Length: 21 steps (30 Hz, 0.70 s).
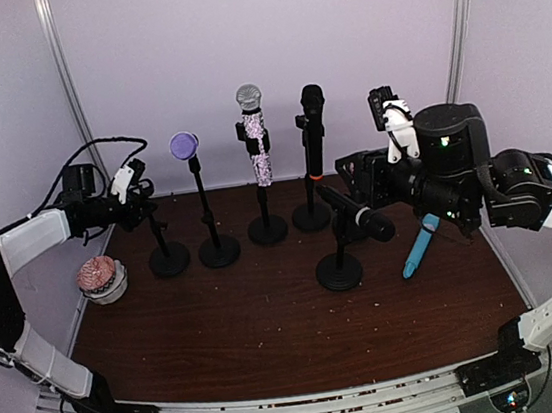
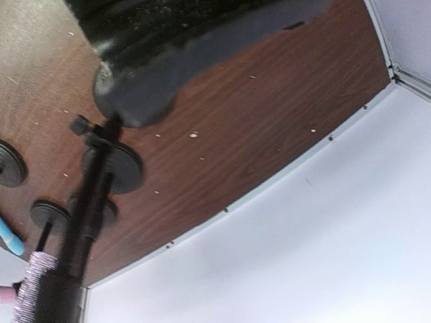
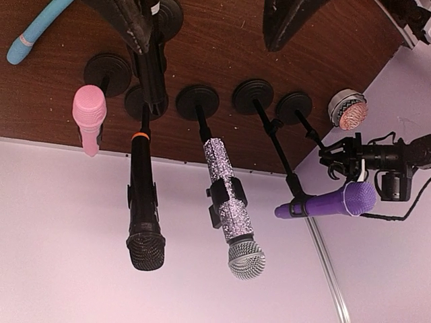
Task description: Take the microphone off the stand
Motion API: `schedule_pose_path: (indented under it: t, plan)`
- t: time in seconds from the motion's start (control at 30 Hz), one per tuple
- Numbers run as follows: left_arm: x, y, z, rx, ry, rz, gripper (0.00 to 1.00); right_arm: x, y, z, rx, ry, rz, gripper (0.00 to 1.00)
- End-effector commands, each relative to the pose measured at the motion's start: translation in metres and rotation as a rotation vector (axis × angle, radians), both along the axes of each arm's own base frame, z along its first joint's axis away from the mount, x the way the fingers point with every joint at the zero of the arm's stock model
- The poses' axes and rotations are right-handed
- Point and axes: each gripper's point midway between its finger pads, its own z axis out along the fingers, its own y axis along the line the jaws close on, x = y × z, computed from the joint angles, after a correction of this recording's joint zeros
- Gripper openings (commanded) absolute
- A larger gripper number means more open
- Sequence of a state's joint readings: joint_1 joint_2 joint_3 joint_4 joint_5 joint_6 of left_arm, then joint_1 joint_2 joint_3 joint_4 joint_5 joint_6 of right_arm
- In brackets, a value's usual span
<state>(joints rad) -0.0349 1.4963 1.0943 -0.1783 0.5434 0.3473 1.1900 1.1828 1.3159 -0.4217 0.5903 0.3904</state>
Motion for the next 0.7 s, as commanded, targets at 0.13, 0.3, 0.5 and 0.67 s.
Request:
schedule_pose_path:
  t: [0.13, 0.3, 0.5, 0.67]
  plan:
    - [0.055, 0.023, 0.053, 0.022, -0.246, 0.009, 0.00, 0.004, -0.013, -0.007, -0.018, -0.013, -0.080, 0.56]
    - [0.066, 0.038, 0.045, 0.044, -0.242, 0.039, 0.00, 0.007, -0.015, -0.015, -0.048, 0.005, -0.107, 0.73]
    - [0.059, 0.040, 0.044, 0.043, -0.204, 0.041, 0.52, 0.017, -0.024, -0.027, -0.045, 0.063, -0.155, 1.00]
    - [0.037, 0.034, 0.052, 0.053, -0.185, -0.001, 0.95, 0.019, -0.035, -0.035, -0.005, 0.096, -0.135, 1.00]
